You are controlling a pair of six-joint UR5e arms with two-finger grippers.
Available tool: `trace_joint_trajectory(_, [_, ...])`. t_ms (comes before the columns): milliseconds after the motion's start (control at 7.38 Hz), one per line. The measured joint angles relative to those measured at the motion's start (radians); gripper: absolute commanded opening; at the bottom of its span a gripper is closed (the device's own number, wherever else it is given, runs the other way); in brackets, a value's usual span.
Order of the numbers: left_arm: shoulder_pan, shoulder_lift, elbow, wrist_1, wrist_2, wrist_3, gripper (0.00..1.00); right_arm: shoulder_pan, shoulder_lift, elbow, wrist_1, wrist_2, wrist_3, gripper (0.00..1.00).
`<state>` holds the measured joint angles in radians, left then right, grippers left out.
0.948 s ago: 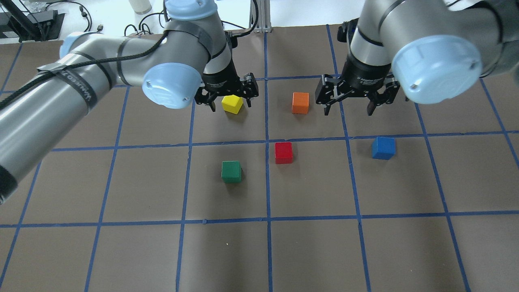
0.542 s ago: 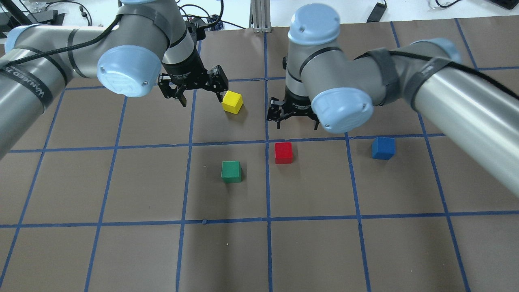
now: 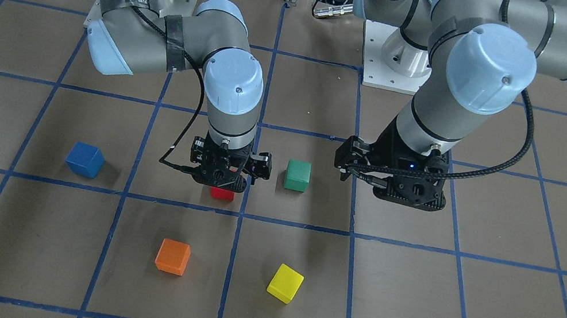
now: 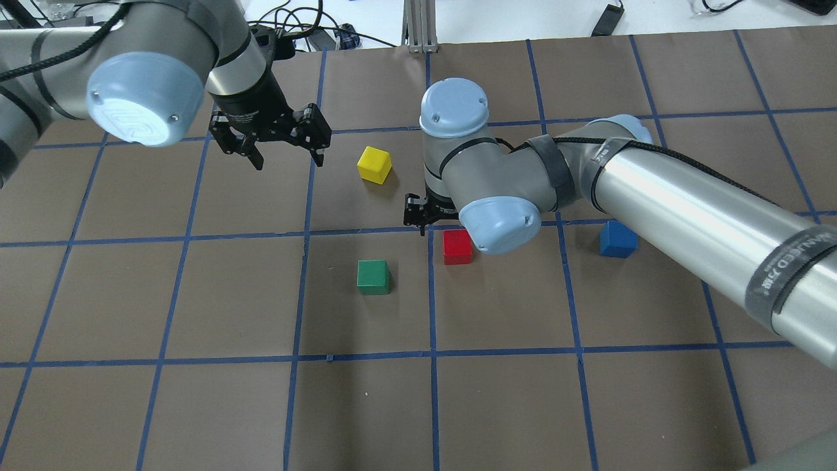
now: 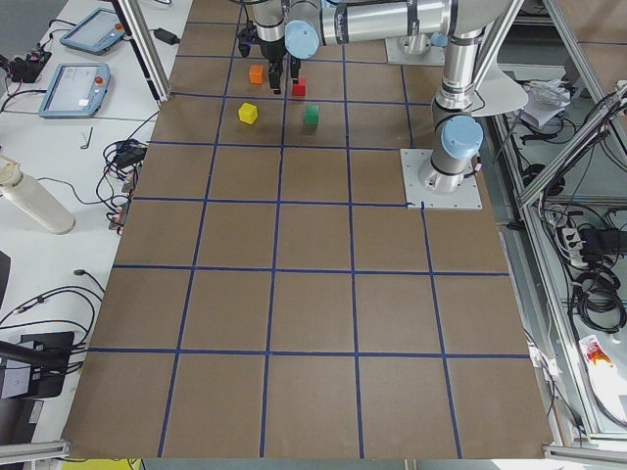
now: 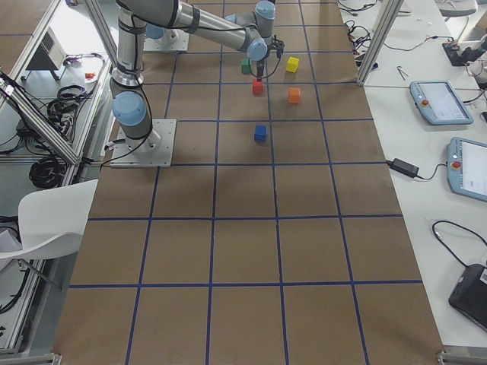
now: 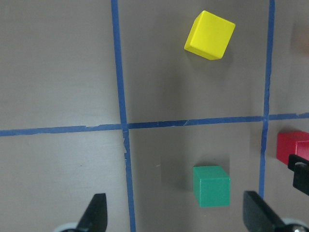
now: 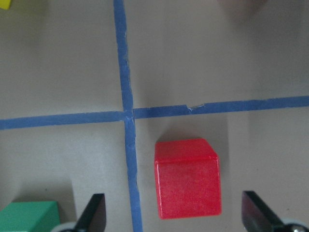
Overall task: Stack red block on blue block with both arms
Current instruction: 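Withdraw the left gripper while the right gripper descends and grasps the red cube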
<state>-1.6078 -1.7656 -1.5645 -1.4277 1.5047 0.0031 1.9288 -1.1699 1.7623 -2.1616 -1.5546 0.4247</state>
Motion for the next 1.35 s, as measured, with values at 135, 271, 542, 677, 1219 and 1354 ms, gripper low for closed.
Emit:
trace_joint_trajectory(135, [0.015,0.014,-0.003,-0.014,0.0,0.018,1.0,0.0,0.003,0.029,-0.048,0.0,-0.007,1.0])
trace_joint_trajectory(271, [0.022,0.022,-0.005,-0.024,0.0,0.025,1.0,0.001,0.007,0.046,-0.077,0.0,-0.02,1.0])
trace_joint_trajectory(542, [0.023,0.032,-0.007,-0.033,0.002,0.026,1.0,0.001,0.038,0.058,-0.115,0.0,-0.033,1.0])
trace_joint_trajectory(677, [0.022,0.044,-0.007,-0.04,0.003,0.02,1.0,0.001,0.048,0.06,-0.128,0.0,-0.034,0.92])
trace_joint_trajectory(1219, [0.021,0.109,-0.005,-0.066,0.003,0.011,1.0,0.001,0.054,0.092,-0.172,0.0,-0.034,0.26])
trace_joint_trajectory(1354, [0.021,0.112,-0.006,-0.069,0.003,0.012,1.0,-0.005,0.045,0.09,-0.17,-0.004,-0.04,0.26])
